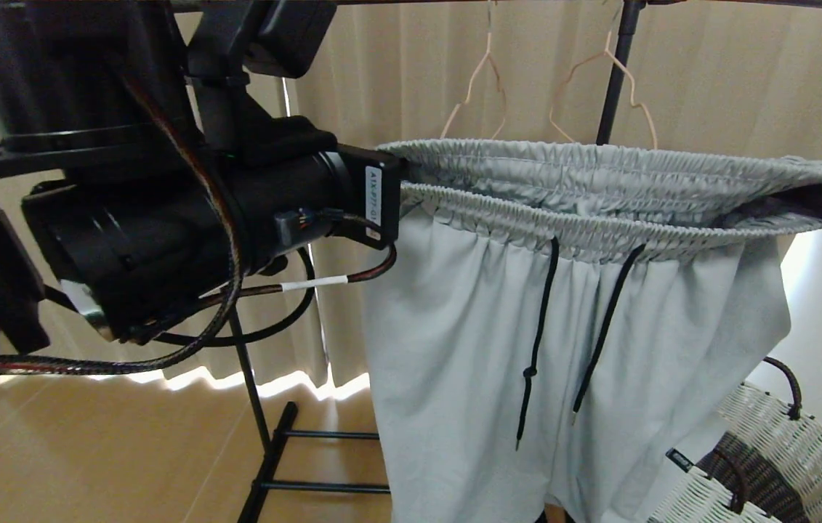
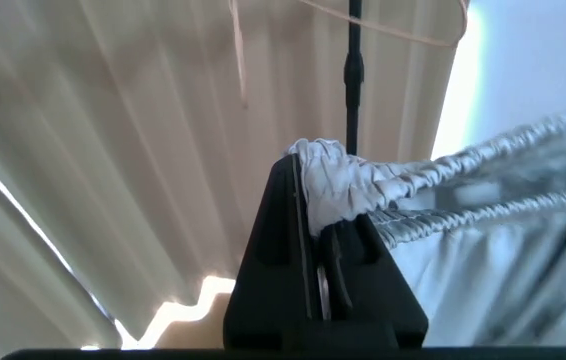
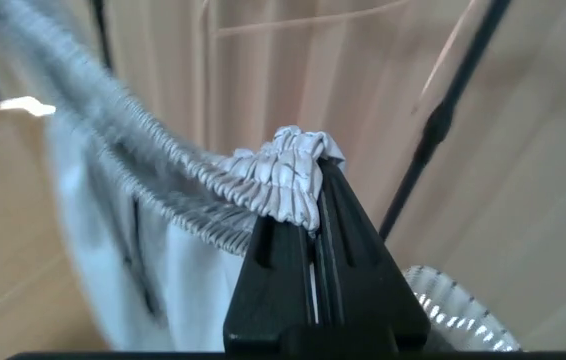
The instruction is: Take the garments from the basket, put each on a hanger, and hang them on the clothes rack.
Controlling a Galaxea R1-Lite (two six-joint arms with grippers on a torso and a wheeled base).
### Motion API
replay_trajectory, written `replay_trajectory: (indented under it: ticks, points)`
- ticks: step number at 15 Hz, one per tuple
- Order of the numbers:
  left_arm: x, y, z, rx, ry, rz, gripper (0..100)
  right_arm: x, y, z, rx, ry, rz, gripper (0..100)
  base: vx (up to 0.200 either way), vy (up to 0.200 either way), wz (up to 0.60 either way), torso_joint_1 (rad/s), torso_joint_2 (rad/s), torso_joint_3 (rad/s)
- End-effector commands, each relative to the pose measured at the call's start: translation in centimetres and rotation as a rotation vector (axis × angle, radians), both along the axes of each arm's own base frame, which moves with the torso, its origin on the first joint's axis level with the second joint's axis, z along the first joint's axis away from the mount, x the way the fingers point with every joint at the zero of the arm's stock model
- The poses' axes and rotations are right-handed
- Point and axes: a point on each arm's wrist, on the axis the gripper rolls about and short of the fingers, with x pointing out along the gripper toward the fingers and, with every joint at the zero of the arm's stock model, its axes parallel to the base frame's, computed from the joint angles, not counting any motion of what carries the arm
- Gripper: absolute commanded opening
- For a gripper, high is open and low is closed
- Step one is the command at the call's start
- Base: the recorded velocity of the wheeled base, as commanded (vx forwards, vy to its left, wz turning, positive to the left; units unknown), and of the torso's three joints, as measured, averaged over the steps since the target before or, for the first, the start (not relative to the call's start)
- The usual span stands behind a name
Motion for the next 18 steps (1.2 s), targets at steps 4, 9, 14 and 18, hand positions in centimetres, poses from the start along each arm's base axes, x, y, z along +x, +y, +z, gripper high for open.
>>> replay_trajectory:
  ticks: [4, 9, 14, 18]
  points:
    - [2.4, -1.6, -0.9, 0.019, 0.018, 0.058, 0, -3.1, 0.2, -0.2, 0.013, -0.02, 0.151, 0, 0.0, 0.0, 0.0, 0.0, 0.0, 0.0]
    - [2.3, -1.1, -0.8, 0.015, 0.018, 0.069, 0, -2.4, 0.6, -0.5, -0.002, -0.008, 0.136, 0, 0.0, 0.0, 0.0, 0.0, 0.0, 0.0]
    - [-0.3, 1.3, -0.2, 0.026, 0.024, 0.05, 0, 1.7, 0.6, -0.6, 0.014, -0.025, -0.034, 0, 0.0, 0.0, 0.0, 0.0, 0.0, 0.0]
    - [-2.9, 3.4, 0.1, 0.035, -0.002, -0.091, 0, 5.1, 1.7, -0.5, 0.06, -0.098, -0.059, 0, 0.0, 0.0, 0.0, 0.0, 0.0, 0.0]
